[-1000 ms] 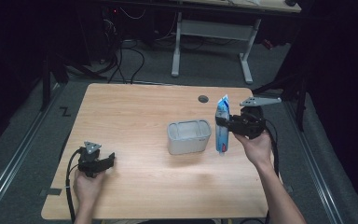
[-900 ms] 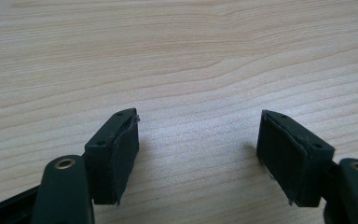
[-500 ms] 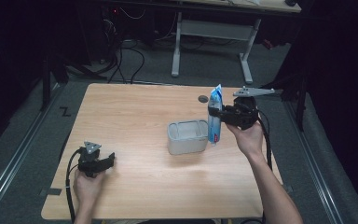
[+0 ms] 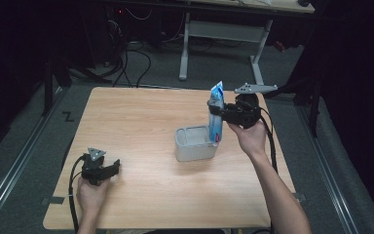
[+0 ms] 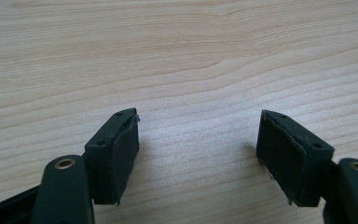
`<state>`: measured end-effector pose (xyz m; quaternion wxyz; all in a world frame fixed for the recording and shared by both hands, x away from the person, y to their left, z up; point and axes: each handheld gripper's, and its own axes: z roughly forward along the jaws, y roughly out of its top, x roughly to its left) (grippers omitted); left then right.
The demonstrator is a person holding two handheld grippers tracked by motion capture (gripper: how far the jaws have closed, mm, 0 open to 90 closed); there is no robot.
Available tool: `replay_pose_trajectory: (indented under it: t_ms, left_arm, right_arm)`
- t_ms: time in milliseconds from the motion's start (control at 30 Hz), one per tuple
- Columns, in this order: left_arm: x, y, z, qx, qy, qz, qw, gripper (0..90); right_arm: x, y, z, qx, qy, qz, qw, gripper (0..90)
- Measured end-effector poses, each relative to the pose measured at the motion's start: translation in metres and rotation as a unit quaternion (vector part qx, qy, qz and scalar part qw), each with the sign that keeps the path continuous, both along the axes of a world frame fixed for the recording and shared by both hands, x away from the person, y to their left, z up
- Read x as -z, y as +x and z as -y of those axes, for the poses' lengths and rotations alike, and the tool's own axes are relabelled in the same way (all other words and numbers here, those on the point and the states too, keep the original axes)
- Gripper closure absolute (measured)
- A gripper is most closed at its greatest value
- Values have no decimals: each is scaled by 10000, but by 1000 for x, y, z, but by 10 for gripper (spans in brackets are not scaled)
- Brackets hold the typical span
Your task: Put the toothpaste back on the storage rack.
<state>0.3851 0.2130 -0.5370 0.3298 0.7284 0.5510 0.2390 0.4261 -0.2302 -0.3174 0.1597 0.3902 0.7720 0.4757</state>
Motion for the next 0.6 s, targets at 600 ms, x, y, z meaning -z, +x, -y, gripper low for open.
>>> replay_pose_trajectory:
  t_ms: [600]
  left_arm:
    - [0, 0, 0, 37, 15, -6, 10000, 298]
  right_arm:
    - [7, 14, -25, -21, -20, 99, 9999, 714]
